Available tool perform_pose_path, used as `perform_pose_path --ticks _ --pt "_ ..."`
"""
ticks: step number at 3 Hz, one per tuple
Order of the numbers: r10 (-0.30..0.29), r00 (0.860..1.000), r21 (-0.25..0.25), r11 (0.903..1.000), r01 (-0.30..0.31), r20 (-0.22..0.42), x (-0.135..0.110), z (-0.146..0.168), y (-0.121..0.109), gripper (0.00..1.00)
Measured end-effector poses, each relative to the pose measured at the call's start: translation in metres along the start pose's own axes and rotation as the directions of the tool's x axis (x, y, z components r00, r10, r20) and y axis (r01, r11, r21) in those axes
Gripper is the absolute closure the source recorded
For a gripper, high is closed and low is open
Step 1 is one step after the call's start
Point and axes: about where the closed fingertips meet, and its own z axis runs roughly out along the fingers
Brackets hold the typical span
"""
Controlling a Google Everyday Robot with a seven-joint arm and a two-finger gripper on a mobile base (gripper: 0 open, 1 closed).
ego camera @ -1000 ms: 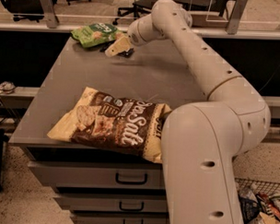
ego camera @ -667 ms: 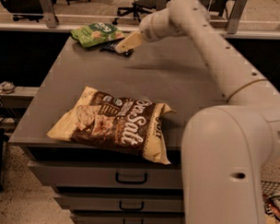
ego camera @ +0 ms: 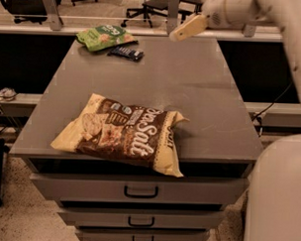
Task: Move rxbar blueberry near green rice chip bag
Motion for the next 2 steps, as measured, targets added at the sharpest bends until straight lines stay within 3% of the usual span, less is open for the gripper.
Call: perform_pose_path --ticks 1,2 --pt "-0.06 0.998 0.008 0.9982 0.06 0.032 -0.0079 -0.0541 -0.0137 0.0" --pt "-0.061 0.998 0.001 0.9981 0.061 0.032 -0.0088 -0.0506 -0.0121 0.0"
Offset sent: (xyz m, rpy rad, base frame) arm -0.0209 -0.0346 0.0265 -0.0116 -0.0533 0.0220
